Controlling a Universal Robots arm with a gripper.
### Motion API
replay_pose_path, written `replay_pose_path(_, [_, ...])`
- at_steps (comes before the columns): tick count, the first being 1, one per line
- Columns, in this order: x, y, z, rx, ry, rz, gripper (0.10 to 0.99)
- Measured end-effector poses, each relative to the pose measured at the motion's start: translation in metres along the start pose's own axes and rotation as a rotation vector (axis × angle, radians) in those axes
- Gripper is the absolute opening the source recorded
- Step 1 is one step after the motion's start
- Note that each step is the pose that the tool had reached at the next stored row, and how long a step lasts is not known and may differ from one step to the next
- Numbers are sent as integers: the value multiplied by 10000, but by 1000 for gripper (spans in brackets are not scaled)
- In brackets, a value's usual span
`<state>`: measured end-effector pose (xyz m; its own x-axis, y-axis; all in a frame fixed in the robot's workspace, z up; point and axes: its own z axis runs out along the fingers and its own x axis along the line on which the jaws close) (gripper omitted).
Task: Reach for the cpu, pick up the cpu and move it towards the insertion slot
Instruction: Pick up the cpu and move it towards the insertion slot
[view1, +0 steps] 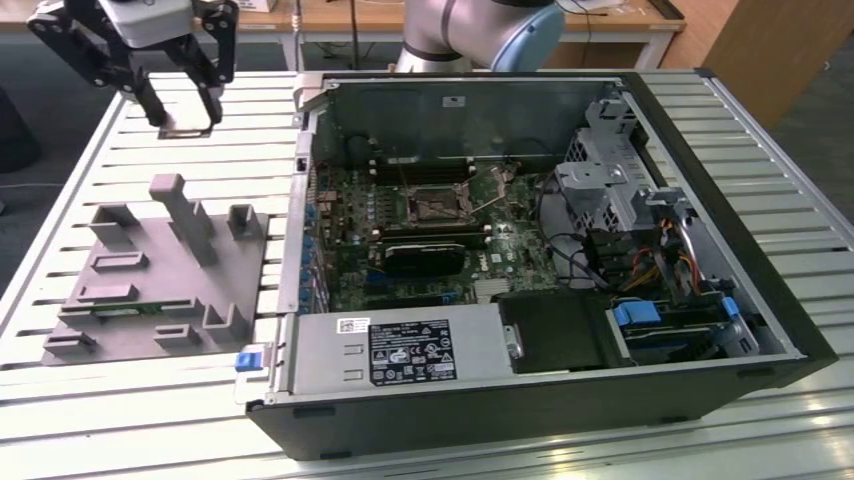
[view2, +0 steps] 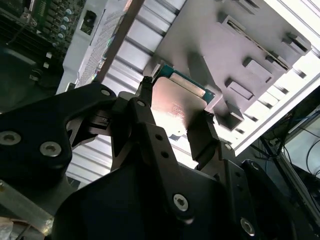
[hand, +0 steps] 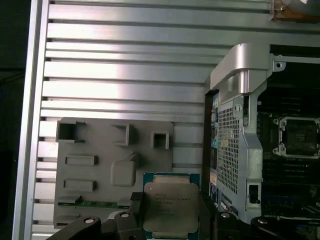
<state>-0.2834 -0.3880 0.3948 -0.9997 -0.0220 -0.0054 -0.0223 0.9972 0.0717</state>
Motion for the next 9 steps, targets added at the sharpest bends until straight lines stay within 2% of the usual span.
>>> replay_pose_path(9, [-303,22,5,-1,-1,0,529])
